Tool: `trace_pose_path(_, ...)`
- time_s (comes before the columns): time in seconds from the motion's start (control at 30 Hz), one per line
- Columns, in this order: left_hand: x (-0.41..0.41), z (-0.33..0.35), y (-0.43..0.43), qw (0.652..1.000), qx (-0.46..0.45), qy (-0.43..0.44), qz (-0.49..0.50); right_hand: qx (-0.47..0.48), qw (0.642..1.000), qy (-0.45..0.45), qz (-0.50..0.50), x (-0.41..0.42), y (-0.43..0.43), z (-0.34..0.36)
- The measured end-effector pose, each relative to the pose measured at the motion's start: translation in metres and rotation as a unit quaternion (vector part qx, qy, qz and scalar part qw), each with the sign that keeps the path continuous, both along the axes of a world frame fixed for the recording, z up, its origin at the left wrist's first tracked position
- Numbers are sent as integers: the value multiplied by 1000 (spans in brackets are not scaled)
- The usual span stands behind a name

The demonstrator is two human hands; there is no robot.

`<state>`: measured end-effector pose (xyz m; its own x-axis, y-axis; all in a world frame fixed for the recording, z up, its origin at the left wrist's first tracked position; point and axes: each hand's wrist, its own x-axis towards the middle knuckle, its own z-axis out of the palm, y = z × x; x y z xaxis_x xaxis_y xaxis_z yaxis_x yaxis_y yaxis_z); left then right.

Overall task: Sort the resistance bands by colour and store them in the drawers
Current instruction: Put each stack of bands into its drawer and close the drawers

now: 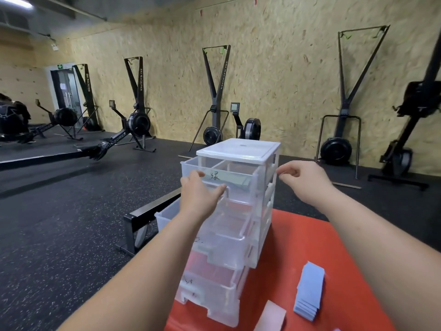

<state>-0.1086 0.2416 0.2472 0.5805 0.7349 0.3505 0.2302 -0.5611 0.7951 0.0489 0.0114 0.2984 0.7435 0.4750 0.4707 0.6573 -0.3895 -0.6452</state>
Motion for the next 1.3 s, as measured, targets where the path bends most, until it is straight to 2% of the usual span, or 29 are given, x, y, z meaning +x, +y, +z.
trace_pose_path(0.2, -15, -22, -91, 978, 96, -157, -98, -38, 997, 50, -40, 7, -64, -66)
trace_pose_path(0.3, -15, -42, -142, 955, 146, -192, -172, -56, 992, 94, -57, 9, -93, -108)
trace_pose_path(0.43, 7, -87, -184, 951, 116, -133, -253, -106, 981, 142, -73, 18, -123, -164)
trace_pose_path(0.53, 32, -133, -194, 955, 88, -65, -277, -138, 974, 160, -85, 24, -136, -198)
trace_pose_path(0.93, 97, -261, -179, 963, -27, 119, -241, -218, 953, 175, -117, 91, -117, -282)
trace_pose_path(1.07, 118, -269, -181, 956, -24, 132, -260, -239, 941, 199, -135, 113, -107, -300)
trace_pose_path(1.17, 126, -274, -183, 946, 12, 160, -283, -272, 929, 226, -105, 125, -106, -314)
trace_pose_path(1.3, 128, -279, -190, 926, 66, 213, -303, -202, 933, 284, -88, 131, -112, -324)
